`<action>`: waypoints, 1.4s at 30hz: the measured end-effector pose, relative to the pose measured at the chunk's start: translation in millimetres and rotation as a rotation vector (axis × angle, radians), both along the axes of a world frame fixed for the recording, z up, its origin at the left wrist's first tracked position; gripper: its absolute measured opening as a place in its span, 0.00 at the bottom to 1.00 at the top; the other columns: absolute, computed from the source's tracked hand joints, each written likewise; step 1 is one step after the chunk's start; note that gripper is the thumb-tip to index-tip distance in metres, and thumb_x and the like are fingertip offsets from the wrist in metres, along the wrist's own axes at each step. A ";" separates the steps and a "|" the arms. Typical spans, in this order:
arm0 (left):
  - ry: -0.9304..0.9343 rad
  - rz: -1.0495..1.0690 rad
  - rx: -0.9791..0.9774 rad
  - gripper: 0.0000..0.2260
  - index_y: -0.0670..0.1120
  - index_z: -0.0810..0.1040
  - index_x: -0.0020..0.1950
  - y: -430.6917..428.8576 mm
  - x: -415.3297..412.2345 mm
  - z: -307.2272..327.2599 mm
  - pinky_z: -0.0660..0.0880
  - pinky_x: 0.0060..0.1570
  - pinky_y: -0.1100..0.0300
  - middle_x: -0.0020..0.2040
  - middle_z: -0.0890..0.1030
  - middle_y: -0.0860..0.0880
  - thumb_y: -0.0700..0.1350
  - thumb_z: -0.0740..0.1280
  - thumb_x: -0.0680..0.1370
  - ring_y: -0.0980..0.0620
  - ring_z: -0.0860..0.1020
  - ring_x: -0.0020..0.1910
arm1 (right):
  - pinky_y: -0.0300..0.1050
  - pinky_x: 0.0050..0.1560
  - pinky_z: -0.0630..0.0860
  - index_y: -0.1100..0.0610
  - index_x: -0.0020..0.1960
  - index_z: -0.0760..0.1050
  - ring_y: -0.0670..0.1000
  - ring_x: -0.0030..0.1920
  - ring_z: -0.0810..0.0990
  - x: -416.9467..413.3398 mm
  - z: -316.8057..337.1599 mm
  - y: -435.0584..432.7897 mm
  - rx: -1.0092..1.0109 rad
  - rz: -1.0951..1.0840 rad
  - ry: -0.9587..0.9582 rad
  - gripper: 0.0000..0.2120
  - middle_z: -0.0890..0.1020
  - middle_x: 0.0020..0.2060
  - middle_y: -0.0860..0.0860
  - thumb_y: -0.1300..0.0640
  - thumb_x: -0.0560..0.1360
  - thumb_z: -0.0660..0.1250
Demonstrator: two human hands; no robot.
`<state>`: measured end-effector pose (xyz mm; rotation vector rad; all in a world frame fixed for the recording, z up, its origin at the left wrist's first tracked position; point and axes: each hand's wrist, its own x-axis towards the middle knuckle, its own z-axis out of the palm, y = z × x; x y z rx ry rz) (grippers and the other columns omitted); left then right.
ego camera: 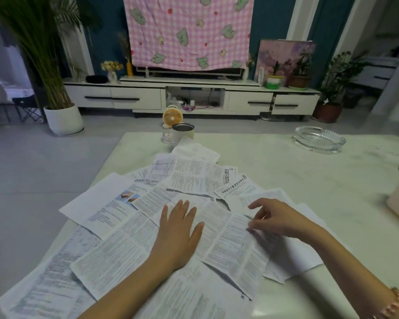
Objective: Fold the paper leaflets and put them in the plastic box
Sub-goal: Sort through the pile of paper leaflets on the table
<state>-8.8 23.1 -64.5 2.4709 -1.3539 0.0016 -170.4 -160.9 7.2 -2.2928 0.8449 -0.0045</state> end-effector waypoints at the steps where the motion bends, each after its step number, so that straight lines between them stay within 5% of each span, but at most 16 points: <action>1: 0.010 0.002 -0.013 0.52 0.50 0.55 0.76 0.1 -0.2 0.3 0.33 0.72 0.54 0.78 0.51 0.51 0.70 0.19 0.61 0.55 0.44 0.76 | 0.32 0.37 0.69 0.50 0.58 0.73 0.44 0.41 0.78 -0.8 -1.9 -0.1 0.023 -0.005 -0.036 0.19 0.82 0.44 0.47 0.52 0.70 0.73; 7: 0.058 -0.037 -0.116 0.45 0.48 0.63 0.74 4.8 -1.5 8.5 0.36 0.72 0.60 0.76 0.58 0.50 0.72 0.31 0.69 0.56 0.50 0.76 | 0.37 0.33 0.68 0.55 0.53 0.76 0.44 0.28 0.72 9.7 13.9 -2.2 0.226 0.054 -0.171 0.15 0.76 0.27 0.45 0.61 0.68 0.75; 10: 0.215 -0.090 -0.155 0.37 0.54 0.60 0.74 13.2 -14.7 28.1 0.39 0.71 0.66 0.74 0.56 0.59 0.71 0.41 0.71 0.65 0.48 0.73 | 0.29 0.30 0.67 0.59 0.51 0.78 0.42 0.28 0.73 16.2 14.1 -1.7 0.351 0.040 -0.243 0.12 0.76 0.27 0.47 0.64 0.69 0.74; 13: 0.372 -0.194 -0.054 0.35 0.60 0.52 0.74 22.4 -34.5 48.7 0.41 0.69 0.71 0.70 0.51 0.67 0.72 0.50 0.69 0.72 0.46 0.68 | 0.33 0.35 0.71 0.59 0.50 0.79 0.46 0.33 0.75 24.9 6.2 -1.3 0.435 -0.036 -0.311 0.11 0.78 0.31 0.50 0.63 0.68 0.74; 18: 0.233 -0.324 0.183 0.45 0.68 0.33 0.65 32.1 -27.2 53.9 0.36 0.73 0.61 0.68 0.36 0.69 0.66 0.68 0.68 0.68 0.36 0.70 | 0.32 0.34 0.75 0.60 0.45 0.81 0.45 0.32 0.79 24.8 2.1 -4.4 0.531 -0.086 -0.346 0.05 0.82 0.34 0.53 0.66 0.69 0.73; 22: 0.066 -0.285 0.261 0.41 0.58 0.29 0.67 34.9 -5.9 46.6 0.33 0.69 0.59 0.74 0.38 0.60 0.65 0.59 0.72 0.63 0.34 0.68 | 0.35 0.37 0.78 0.63 0.48 0.81 0.48 0.36 0.80 20.5 4.9 -10.1 0.645 -0.106 -0.298 0.07 0.83 0.41 0.56 0.65 0.70 0.71; 24: 0.028 -0.268 0.258 0.34 0.56 0.34 0.73 35.3 -4.9 46.7 0.34 0.69 0.59 0.77 0.40 0.56 0.60 0.50 0.73 0.63 0.33 0.67 | 0.34 0.34 0.78 0.64 0.50 0.80 0.46 0.34 0.81 18.8 8.5 -11.5 0.675 -0.102 -0.269 0.08 0.83 0.40 0.55 0.66 0.70 0.70; 28: 0.044 -0.274 0.148 0.30 0.56 0.46 0.76 32.4 -4.5 51.2 0.34 0.67 0.65 0.76 0.45 0.57 0.39 0.57 0.79 0.62 0.39 0.72 | 0.31 0.34 0.76 0.65 0.49 0.80 0.44 0.33 0.81 16.0 11.5 -12.5 0.666 -0.030 -0.262 0.07 0.82 0.36 0.53 0.69 0.71 0.68; 32: 0.127 -0.203 0.025 0.28 0.54 0.58 0.74 34.0 9.2 47.6 0.47 0.70 0.68 0.75 0.58 0.56 0.34 0.59 0.77 0.57 0.55 0.75 | 0.30 0.37 0.75 0.59 0.45 0.81 0.44 0.33 0.78 17.9 5.0 -13.4 0.442 -0.034 -0.306 0.06 0.81 0.34 0.52 0.67 0.69 0.72; 36: 0.079 -0.041 -0.007 0.23 0.52 0.65 0.72 42.3 37.0 46.4 0.53 0.69 0.66 0.73 0.64 0.53 0.36 0.58 0.79 0.55 0.61 0.73 | 0.27 0.30 0.69 0.58 0.45 0.80 0.41 0.29 0.75 17.6 3.0 -14.6 0.320 -0.045 -0.315 0.06 0.78 0.30 0.48 0.66 0.70 0.72; 39: 0.011 0.025 -0.020 0.20 0.51 0.68 0.71 45.0 46.3 45.6 0.53 0.72 0.57 0.73 0.66 0.51 0.38 0.58 0.80 0.52 0.62 0.73 | 0.29 0.30 0.68 0.59 0.47 0.80 0.40 0.28 0.74 19.3 0.7 -10.5 0.275 0.002 -0.238 0.06 0.78 0.32 0.49 0.65 0.70 0.72; 42: -0.261 -0.023 -0.148 0.18 0.44 0.76 0.64 41.3 46.2 46.0 0.54 0.69 0.38 0.67 0.74 0.42 0.33 0.60 0.77 0.40 0.69 0.68 | 0.35 0.41 0.72 0.54 0.47 0.78 0.46 0.41 0.78 23.9 -1.5 -2.9 -0.037 0.013 -0.229 0.06 0.80 0.40 0.48 0.59 0.71 0.72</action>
